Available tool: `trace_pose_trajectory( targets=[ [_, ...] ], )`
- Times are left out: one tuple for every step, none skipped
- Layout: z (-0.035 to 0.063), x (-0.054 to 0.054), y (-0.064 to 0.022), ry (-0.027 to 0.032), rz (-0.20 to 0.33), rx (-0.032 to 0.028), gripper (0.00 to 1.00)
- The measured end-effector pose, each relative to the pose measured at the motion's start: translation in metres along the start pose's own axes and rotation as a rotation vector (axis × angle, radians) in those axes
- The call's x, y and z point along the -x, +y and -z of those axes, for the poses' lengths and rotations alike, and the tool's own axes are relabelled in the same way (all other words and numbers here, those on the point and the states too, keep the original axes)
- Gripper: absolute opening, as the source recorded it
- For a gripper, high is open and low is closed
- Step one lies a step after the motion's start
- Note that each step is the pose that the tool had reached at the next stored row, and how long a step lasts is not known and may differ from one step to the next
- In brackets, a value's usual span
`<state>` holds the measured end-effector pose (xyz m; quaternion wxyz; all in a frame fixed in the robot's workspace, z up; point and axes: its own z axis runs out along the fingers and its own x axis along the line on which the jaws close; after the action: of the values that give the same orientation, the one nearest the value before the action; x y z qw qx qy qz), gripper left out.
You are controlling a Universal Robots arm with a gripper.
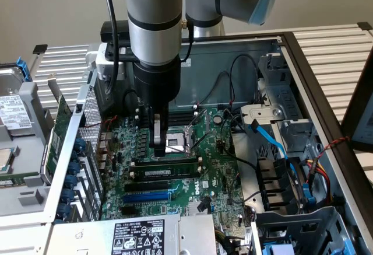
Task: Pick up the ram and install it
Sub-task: 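Insert the ram into the slot, then press down the ram until it locks into place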
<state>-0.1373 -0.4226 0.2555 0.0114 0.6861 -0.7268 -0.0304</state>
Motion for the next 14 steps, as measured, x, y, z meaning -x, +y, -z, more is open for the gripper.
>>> trace_pose_trajectory(
  targets=[
    [0.0,0.0,0.0,0.0002,0.0,0.0001,0.1],
    [0.0,0.0,-0.0001,0.0002,0.0,0.0,0.1],
    [0.0,0.0,-0.0001,0.0001,0.0,0.0,0.1],
    [0.0,0.0,-0.0001,0.0001,0.0,0.0,0.1],
    [0.0,0.0,-0.0001,0.0001,0.0,0.0,0.1],
    [0.0,0.0,-0.0001,0.0001,0.0,0.0,0.1],
    [0.0,0.0,-0.0001,0.0001,0.0,0.0,0.1],
    [0.0,0.0,-0.0001,0.0001,0.0,0.0,0.1],
    [0.0,0.0,-0.0001,0.0001,0.0,0.0,0.1],
    [0.0,0.0,-0.0001,0.0001,0.0,0.0,0.1],
    [0.0,0.0,-0.0001,0.0002,0.0,0.0,0.1],
    [0.0,0.0,-0.0001,0.0002,0.0,0.0,0.1],
    [0.0,0.0,-0.0001,0.0001,0.0,0.0,0.1],
    [0.0,0.0,-0.0001,0.0001,-0.001,0.0,0.1]
  ],
)
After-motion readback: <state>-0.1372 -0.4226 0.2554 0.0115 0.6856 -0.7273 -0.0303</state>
